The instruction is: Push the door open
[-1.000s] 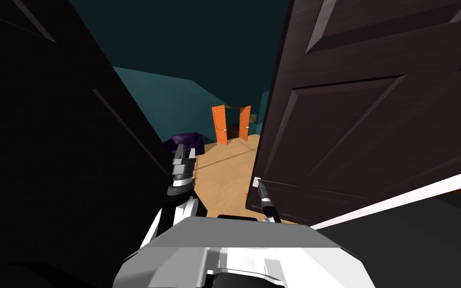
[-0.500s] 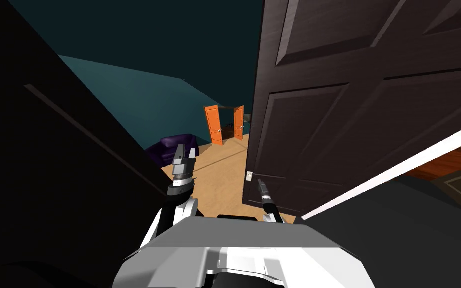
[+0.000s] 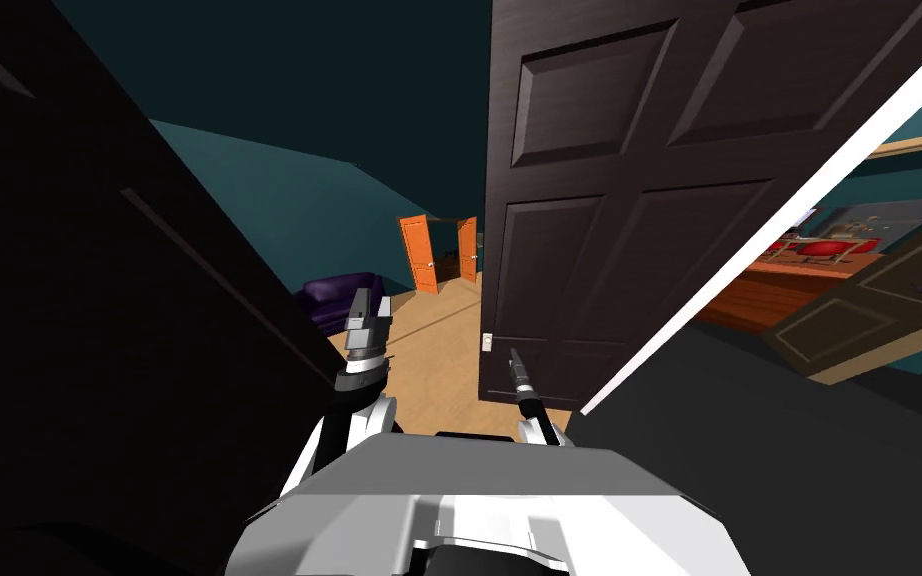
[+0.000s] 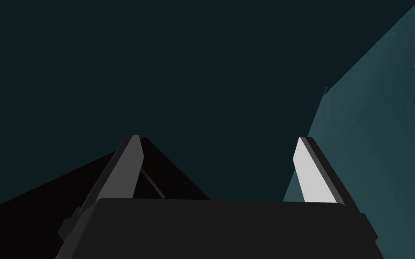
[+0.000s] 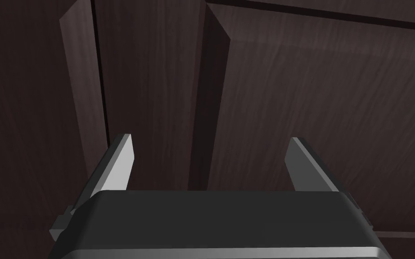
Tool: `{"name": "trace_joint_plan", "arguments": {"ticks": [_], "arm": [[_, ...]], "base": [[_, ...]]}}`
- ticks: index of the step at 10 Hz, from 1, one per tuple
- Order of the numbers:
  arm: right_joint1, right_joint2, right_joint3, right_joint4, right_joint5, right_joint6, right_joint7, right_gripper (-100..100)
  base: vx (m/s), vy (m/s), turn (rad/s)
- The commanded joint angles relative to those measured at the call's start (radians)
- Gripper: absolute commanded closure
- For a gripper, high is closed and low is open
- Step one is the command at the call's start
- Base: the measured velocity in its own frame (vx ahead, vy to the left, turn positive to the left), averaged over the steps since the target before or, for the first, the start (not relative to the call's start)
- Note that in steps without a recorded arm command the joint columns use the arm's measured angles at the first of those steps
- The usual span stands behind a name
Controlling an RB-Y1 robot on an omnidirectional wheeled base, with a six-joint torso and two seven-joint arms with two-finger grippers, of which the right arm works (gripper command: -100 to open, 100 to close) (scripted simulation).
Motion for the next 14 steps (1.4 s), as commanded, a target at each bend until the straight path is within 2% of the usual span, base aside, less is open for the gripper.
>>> {"name": "trace_joint_plan", "arguments": {"ticks": [1,3,5,6,7,8,10,13,14], "arm": [[-0.025,0.019,0.006,0.029,0.002,-0.002,0.002,-100],[-0.072,0.058,0.012,0.083,0.005,-0.010,0.003,-100],[-0.084,0.070,0.013,0.097,0.005,-0.012,0.004,-100],[-0.097,0.086,0.015,0.113,0.006,-0.014,0.004,-100],[-0.102,0.094,0.016,0.119,0.006,-0.015,0.004,-100],[-0.100,0.087,0.015,0.114,0.005,-0.014,0.003,-100],[-0.099,0.067,0.014,0.114,0.005,-0.014,0.005,-100],[-0.099,0.029,0.009,0.118,0.002,-0.020,0.009,-100],[-0.099,0.026,0.007,0.119,0.002,-0.022,0.011,-100]], "base": [[-0.121,0.007,-0.188],[-0.134,0.045,-0.227],[-0.102,0.087,-0.046],[-0.104,0.139,-0.075],[-0.080,0.191,-0.091],[-0.028,0.091,-0.026],[0.090,-0.106,0.011],[0.177,-0.110,0.025],[0.226,-0.001,0.035]]}}
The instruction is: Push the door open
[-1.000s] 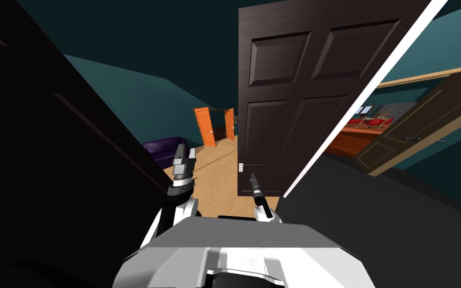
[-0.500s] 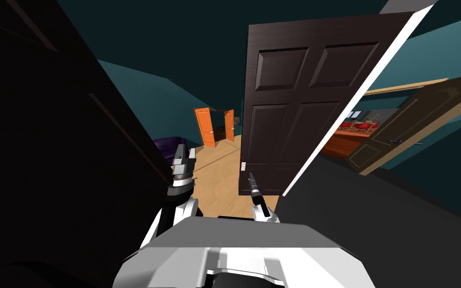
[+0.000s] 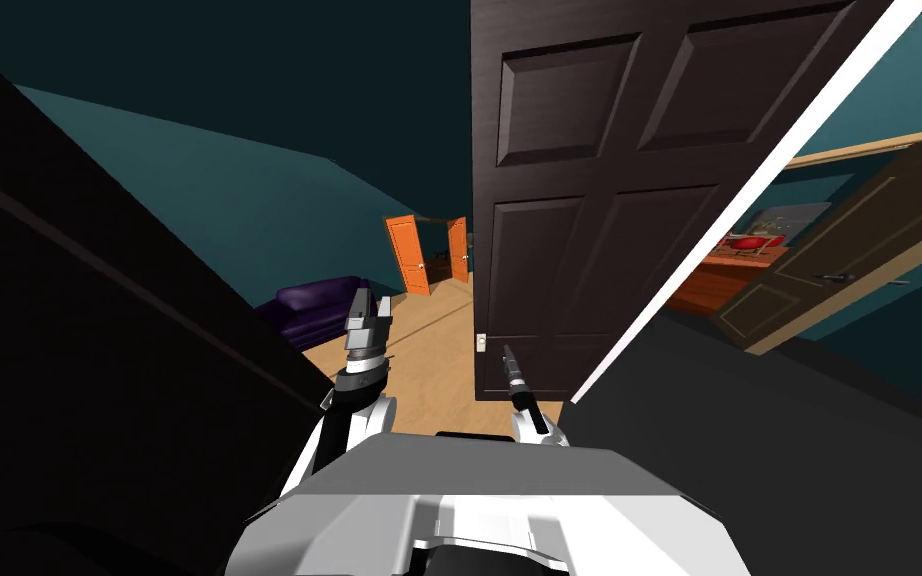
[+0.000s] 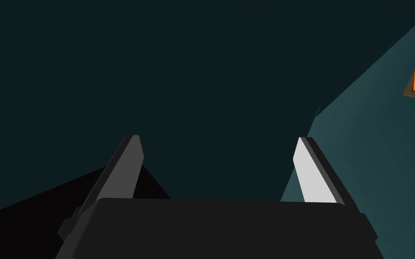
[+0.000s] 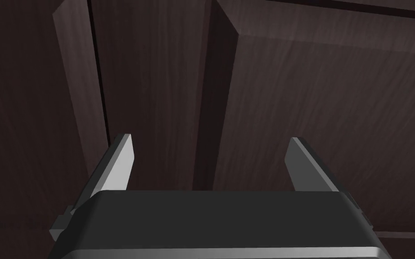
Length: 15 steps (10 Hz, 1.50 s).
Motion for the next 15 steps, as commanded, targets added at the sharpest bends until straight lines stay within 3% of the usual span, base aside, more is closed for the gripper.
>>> {"name": "trace_joint_plan", "arguments": {"ticks": [1,3,6,7,8,13,14,15], "arm": [[-0.005,0.000,-0.003,0.008,-0.002,-0.006,0.003,-100],[-0.005,0.014,-0.006,0.010,-0.003,-0.010,0.006,-100],[-0.004,0.061,-0.010,0.013,-0.005,-0.014,0.010,-100],[-0.010,0.047,-0.014,0.029,-0.007,-0.021,0.010,-100],[-0.010,0.047,-0.014,0.029,-0.007,-0.021,0.010,100],[-0.010,0.047,-0.014,0.029,-0.007,-0.021,0.010,100],[-0.016,0.018,-0.037,0.034,0.021,-0.019,-0.007,-100],[-0.020,0.009,-0.050,0.037,0.037,-0.018,-0.017,-100]], "base": [[0.187,0.055,0.011],[0.161,0.083,0.020],[0.141,0.137,-0.002],[0.047,0.053,-0.007],[-0.009,-0.006,0.005],[-0.009,-0.013,0.001],[-0.022,-0.092,-0.066],[-0.052,-0.158,-0.062]]}}
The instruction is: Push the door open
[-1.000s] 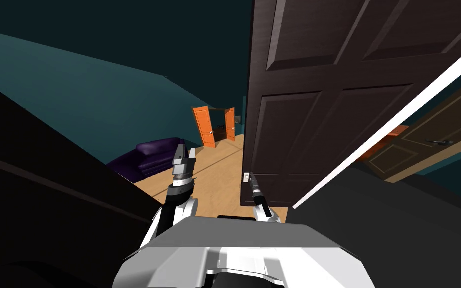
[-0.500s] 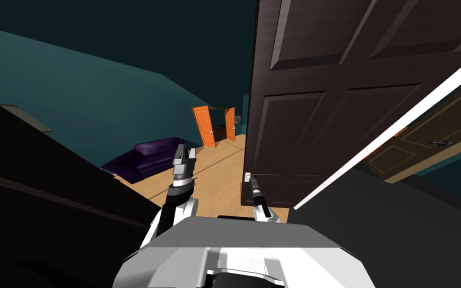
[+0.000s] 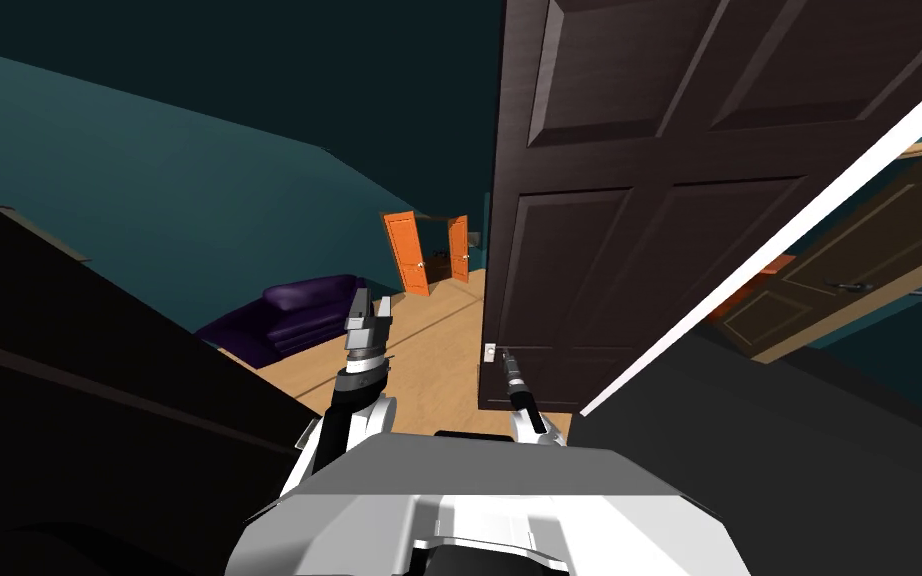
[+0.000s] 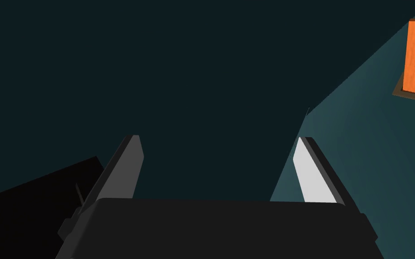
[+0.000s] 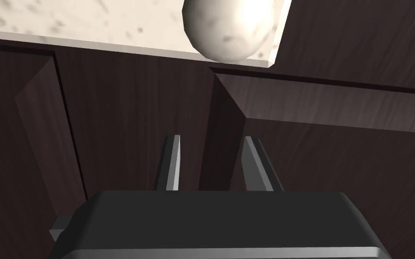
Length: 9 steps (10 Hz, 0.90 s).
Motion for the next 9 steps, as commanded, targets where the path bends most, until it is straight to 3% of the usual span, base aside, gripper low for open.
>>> {"name": "trace_joint_plan", "arguments": {"ticks": [1,3,5,7,9], "arm": [[0.014,-0.014,-0.006,-0.028,0.013,0.016,-0.011,-100],[0.004,-0.022,-0.040,-0.021,0.054,0.019,-0.036,-100],[-0.004,-0.009,-0.070,-0.014,0.091,0.022,-0.059,-100],[-0.010,0.010,-0.090,-0.009,0.116,0.024,-0.074,-100],[-0.013,0.028,-0.102,-0.007,0.131,0.025,-0.083,-100]], "base": [[-0.030,-0.113,-0.006],[-0.078,-0.091,-0.056],[-0.109,-0.025,-0.040],[-0.161,0.044,-0.022],[-0.164,0.132,-0.010]]}}
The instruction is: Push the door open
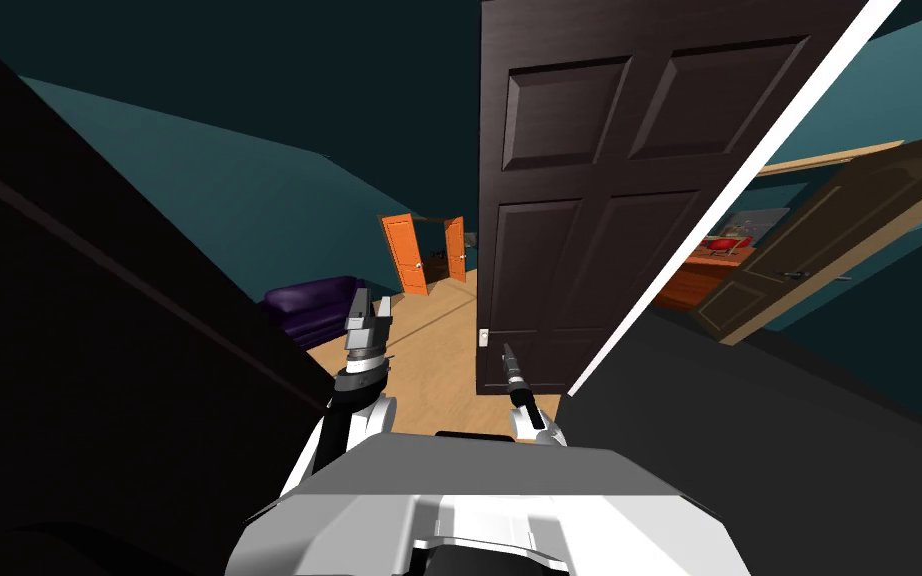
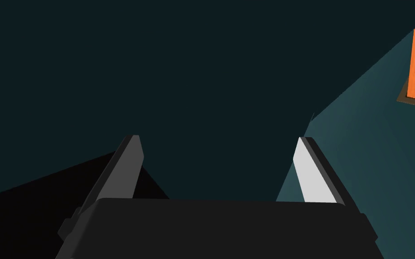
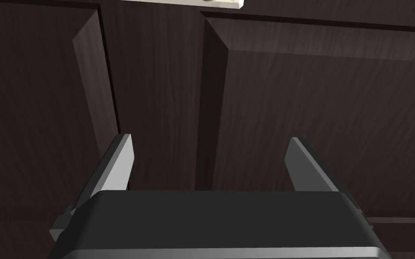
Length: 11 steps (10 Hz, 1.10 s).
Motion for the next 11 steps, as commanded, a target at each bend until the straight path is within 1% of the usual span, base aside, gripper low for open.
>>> {"name": "trace_joint_plan", "arguments": {"ticks": [1,4,5,6,8,11], "arm": [[-0.005,0.011,-0.008,0.006,0.009,0.001,-0.006,-100],[-0.006,0.023,-0.014,0.007,0.016,0.001,-0.010,-100],[-0.007,0.021,-0.013,0.008,0.015,0.001,-0.010,-100],[-0.007,0.013,-0.014,0.009,0.015,0.001,-0.009,-100],[-0.007,0.008,-0.014,0.008,0.015,0.001,-0.009,-100],[-0.007,-0.018,-0.019,0.008,0.014,0.001,-0.008,-100]], "base": [[-0.114,0.154,0.001],[-0.097,0.186,0.008],[-0.056,0.062,-0.005],[0.012,-0.090,-0.005],[0.059,-0.201,0.010],[0.098,-0.190,0.010]]}}
